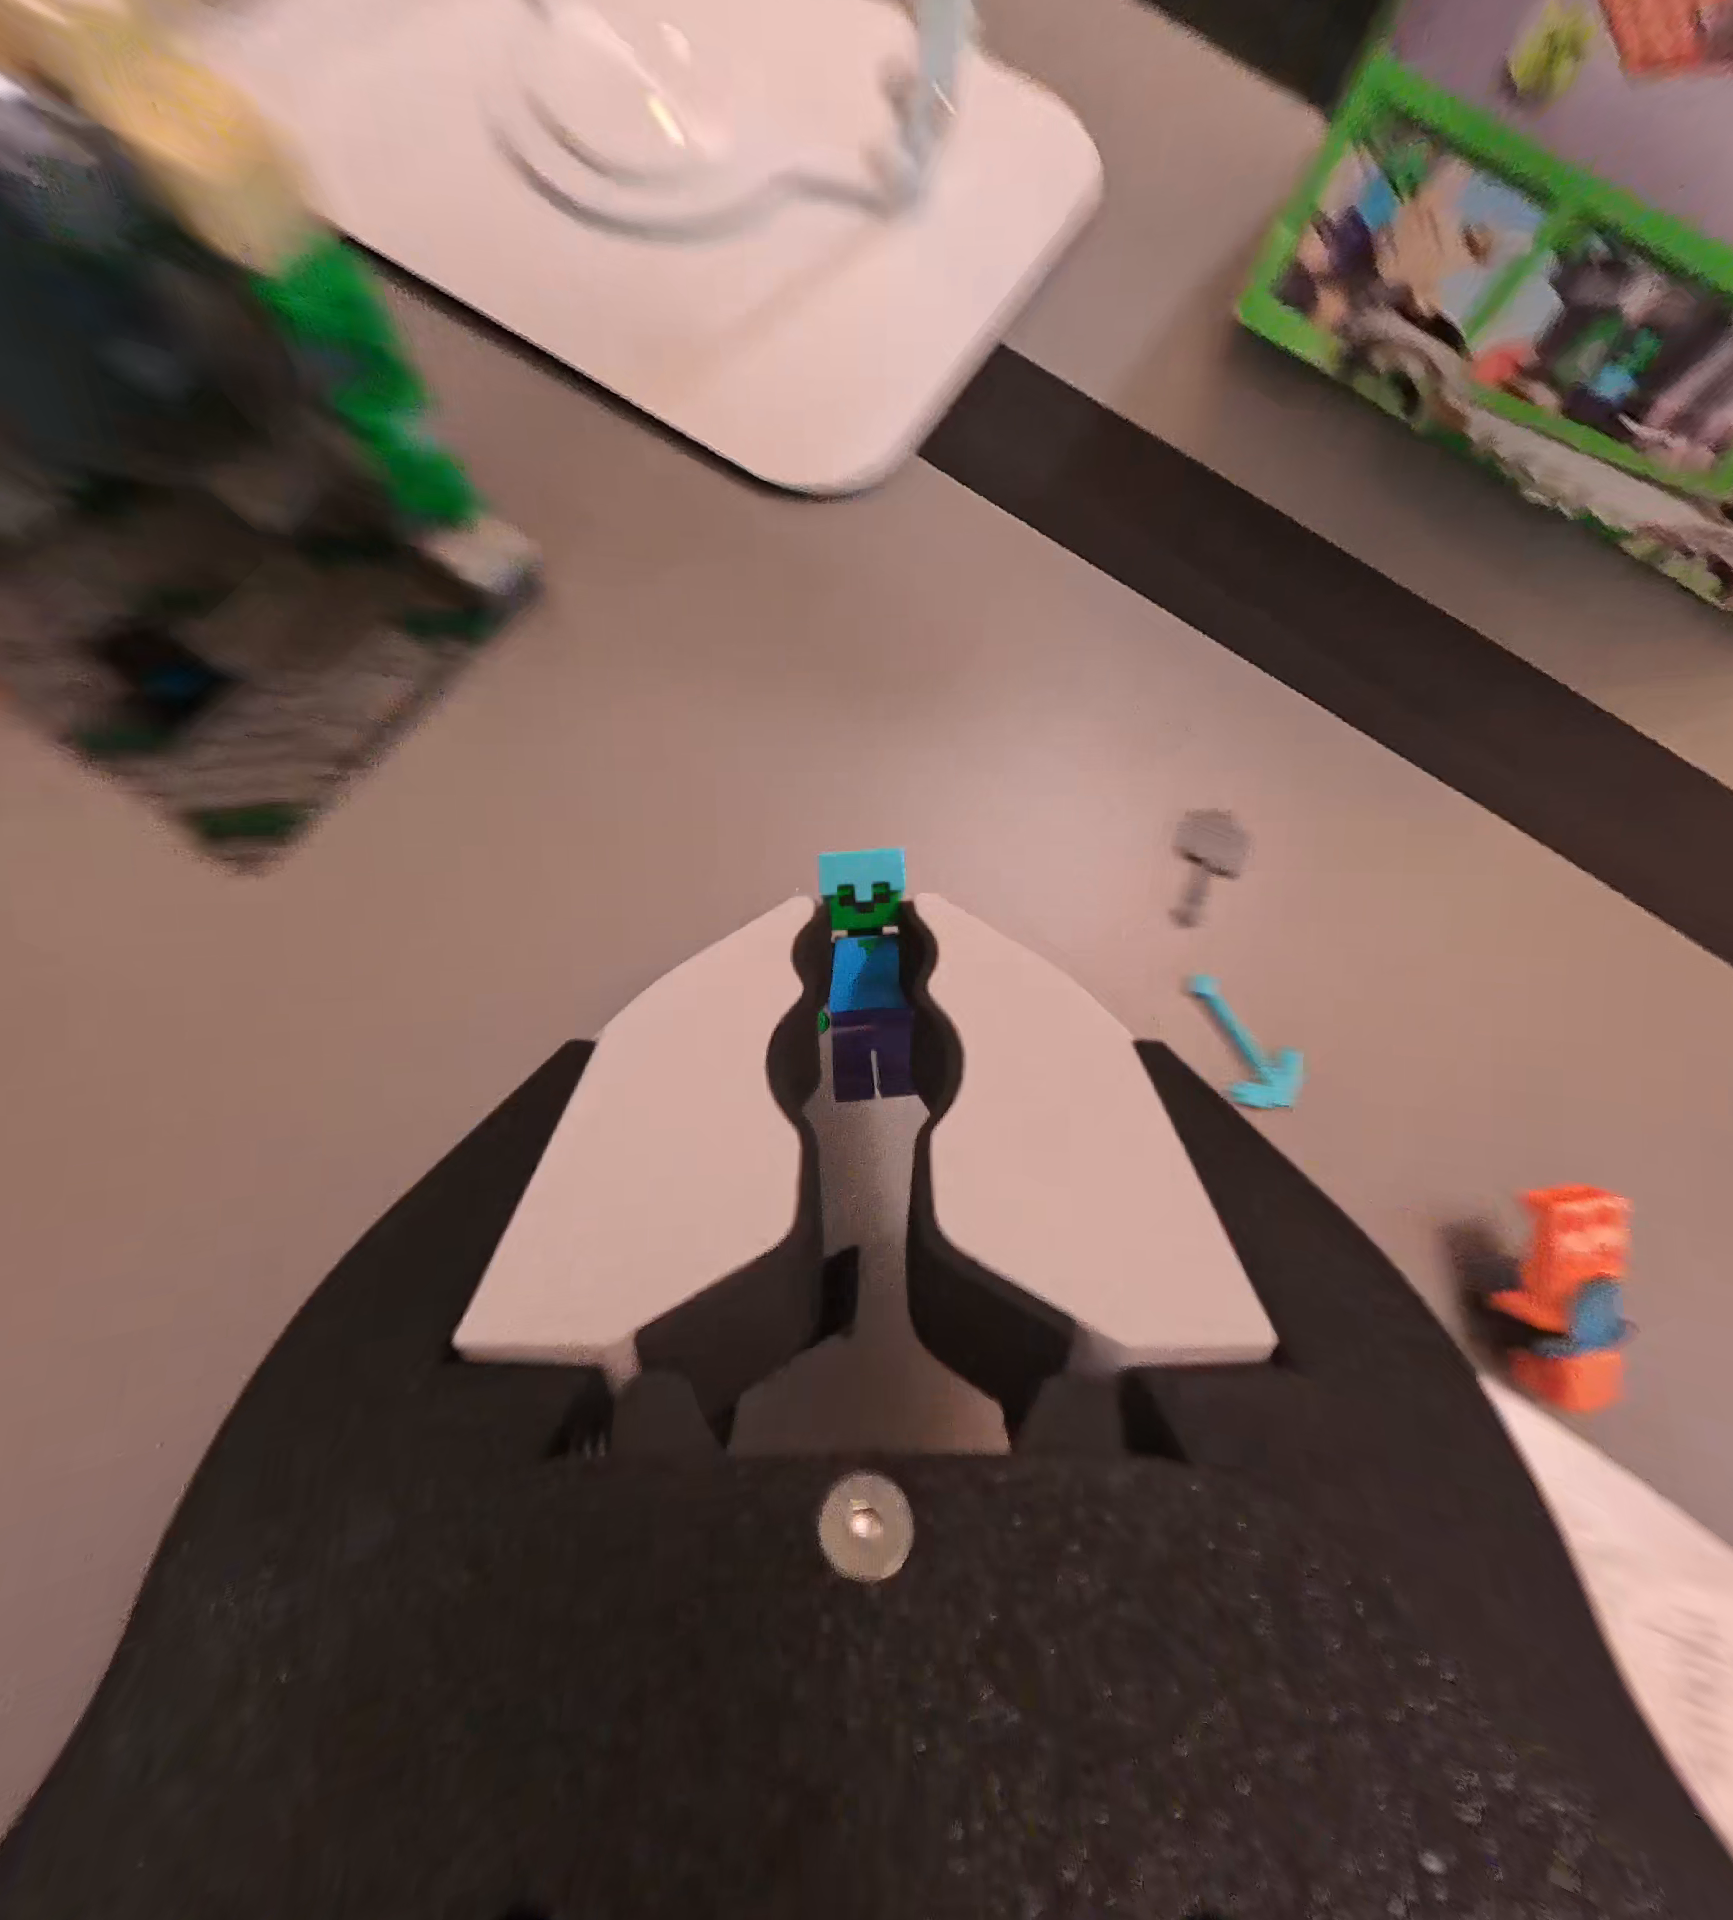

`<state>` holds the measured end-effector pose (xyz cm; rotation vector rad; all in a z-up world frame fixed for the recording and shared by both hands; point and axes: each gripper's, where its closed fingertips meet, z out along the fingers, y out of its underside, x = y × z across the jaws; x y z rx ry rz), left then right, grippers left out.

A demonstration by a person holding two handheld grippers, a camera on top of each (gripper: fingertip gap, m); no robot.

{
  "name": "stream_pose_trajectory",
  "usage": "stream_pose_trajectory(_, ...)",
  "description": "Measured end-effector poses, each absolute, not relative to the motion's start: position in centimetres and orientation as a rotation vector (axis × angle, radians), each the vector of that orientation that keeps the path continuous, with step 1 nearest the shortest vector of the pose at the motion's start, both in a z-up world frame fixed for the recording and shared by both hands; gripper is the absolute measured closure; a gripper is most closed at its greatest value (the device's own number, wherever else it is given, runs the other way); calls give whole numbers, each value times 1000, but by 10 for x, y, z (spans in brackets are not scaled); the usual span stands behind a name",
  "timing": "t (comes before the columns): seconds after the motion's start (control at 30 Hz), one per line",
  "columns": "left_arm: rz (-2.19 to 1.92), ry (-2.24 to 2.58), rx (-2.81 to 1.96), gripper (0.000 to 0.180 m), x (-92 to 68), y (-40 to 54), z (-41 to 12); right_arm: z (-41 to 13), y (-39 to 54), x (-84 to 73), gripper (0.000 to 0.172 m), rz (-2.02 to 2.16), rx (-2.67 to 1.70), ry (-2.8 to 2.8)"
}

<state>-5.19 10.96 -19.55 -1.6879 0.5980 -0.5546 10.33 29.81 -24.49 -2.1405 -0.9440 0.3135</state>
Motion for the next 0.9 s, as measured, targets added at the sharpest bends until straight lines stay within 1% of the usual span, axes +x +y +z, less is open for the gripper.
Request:
stream_pose_trajectory(0.07,-570,609,-1682,179,-48,108,-195,-223,262,80,160,500,-2029,-923)
stream_pose_trajectory(0.1,-581,613,-1680,173,-46,107,-195,-211,242,67,160,597,-1967,-907)
stream_pose_trajectory(0.27,-633,666,-1643,159,-29,97,-191,-161,158,15,160,994,-1708,-797)
stream_pose_trajectory(0.4,-654,687,-1607,151,-21,89,-186,-142,116,-16,160,1199,-1603,-704)
stream_pose_trajectory(0.5,-668,701,-1567,147,-15,84,-179,-140,98,-33,160,1288,-1566,-643)
stream_pose_trajectory(0.63,-616,682,-1552,151,-19,85,-175,-151,87,-45,160,1320,-1577,-649)
stream_pose_trajectory(0.67,-610,690,-1556,150,-19,84,-176,-152,85,-46,160,1332,-1579,-646)
stream_pose_trajectory(0.73,-585,725,-1568,159,-19,83,-180,-153,86,-44,160,1330,-1575,-634)
stream_pose_trajectory(0.8,-531,756,-1566,163,-21,85,-182,-154,87,-41,160,1332,-1573,-650)
stream_pose_trajectory(0.9,-556,775,-1580,165,-23,84,-183,-156,86,-37,159,1371,-1581,-708)
